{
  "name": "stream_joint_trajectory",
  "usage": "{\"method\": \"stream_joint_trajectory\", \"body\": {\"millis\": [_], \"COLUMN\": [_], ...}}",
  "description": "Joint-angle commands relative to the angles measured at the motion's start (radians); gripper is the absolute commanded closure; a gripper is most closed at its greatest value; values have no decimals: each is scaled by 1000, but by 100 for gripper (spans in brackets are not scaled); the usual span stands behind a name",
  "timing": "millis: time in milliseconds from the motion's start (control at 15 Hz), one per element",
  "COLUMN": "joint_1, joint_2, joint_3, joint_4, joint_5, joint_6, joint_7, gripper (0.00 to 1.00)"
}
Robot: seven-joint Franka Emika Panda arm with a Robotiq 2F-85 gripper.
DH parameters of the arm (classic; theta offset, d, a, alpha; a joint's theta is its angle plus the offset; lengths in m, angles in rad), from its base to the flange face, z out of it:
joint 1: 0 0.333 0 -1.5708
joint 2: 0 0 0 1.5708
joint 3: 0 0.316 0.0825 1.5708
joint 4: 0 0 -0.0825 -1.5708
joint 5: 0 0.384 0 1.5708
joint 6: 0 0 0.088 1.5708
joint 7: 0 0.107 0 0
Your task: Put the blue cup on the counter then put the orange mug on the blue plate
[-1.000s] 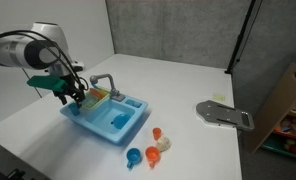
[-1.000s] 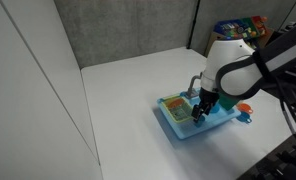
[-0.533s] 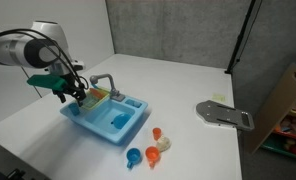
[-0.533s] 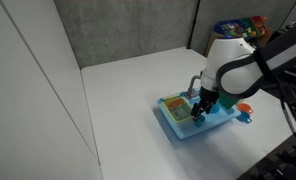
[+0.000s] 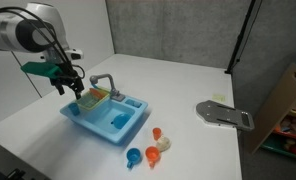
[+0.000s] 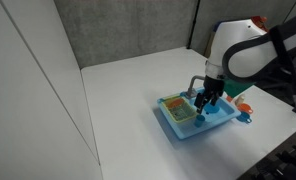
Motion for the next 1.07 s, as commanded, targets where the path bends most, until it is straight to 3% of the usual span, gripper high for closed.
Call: {"method": "stream_joint_trajectory", "body": {"millis": [0, 400, 1000], "joint_1": [-3, -30, -124], "joint_2": [-75, -140, -191], "joint_3": [-15, -50, -106], "joint_4": [-15, -40, -118], "joint_5": [-14, -6, 21], "joint_6": [-73, -124, -119], "joint_7": [62, 114, 92], "gripper": [0, 0, 0]}}
